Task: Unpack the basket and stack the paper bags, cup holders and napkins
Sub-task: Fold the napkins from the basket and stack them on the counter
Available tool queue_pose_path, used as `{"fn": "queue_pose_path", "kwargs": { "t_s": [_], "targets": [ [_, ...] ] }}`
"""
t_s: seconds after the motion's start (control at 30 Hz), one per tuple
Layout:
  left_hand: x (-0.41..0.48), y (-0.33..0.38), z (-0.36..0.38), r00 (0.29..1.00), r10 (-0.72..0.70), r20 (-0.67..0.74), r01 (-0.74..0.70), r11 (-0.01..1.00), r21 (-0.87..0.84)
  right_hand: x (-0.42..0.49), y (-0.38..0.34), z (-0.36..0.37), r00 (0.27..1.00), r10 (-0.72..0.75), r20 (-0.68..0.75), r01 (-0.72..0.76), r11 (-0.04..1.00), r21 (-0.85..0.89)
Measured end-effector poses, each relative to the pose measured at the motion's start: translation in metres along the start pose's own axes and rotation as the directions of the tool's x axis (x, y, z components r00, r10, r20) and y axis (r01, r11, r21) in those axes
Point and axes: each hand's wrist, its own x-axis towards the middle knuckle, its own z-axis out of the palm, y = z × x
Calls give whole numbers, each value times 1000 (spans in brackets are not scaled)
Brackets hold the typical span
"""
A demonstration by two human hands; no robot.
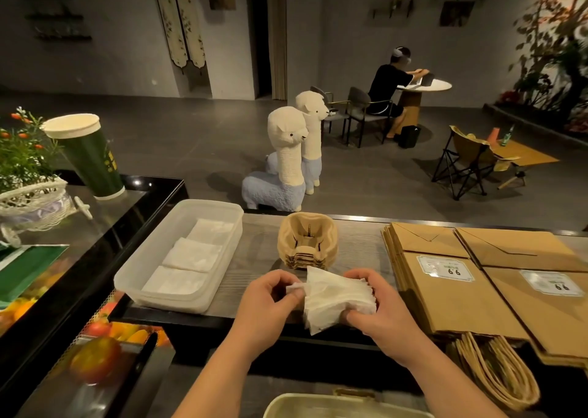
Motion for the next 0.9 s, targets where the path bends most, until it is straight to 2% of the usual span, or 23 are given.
{"fn": "queue_pose_path", "kwargs": {
  "t_s": [0.1,0.17,0.27,0.3,0.37,0.43,0.53,0.6,0.7,0.77,0.83,0.9],
  "targets": [
    [-3,-2,-4,998,-46,-50,35,980,-195,0,-1,2,1000,10,-7,-10,1000,12],
    [-6,-1,-9,987,-109,-116,63,938,-341,0,-1,4,998,28,-60,-28,1000,1],
    [-10,6,-23,947,-165,-277,33,905,-425,-6,-8,6,993,-37,-115,18,987,-160],
    [-11,9,-28,937,-172,-305,22,898,-440,-11,-13,6,992,-93,-87,69,966,-250],
    [-13,11,-36,935,-168,-314,11,895,-445,-22,-30,3,986,-156,55,165,900,-403],
    [-13,12,-39,949,-144,-282,13,908,-419,-34,-53,-3,964,-95,247,198,877,-437],
    [-14,12,-34,984,-75,-160,12,931,-365,-44,-81,-5,907,4,421,141,939,-313],
    [-17,13,-27,1000,-19,-24,8,919,-394,-41,-86,-1,919,-6,394,94,974,-205],
    [-21,16,-17,982,74,175,18,880,-474,-27,-74,2,980,-30,198,62,986,-157],
    [-20,15,-12,963,124,240,7,877,-481,-20,-62,2,991,-67,113,89,975,-206],
    [-16,13,-9,949,162,270,-19,885,-465,-16,-53,1,992,-61,109,84,972,-220],
    [-14,13,-5,939,185,290,-34,889,-456,-14,-47,1,992,1,124,17,990,-143]
  ]
}}
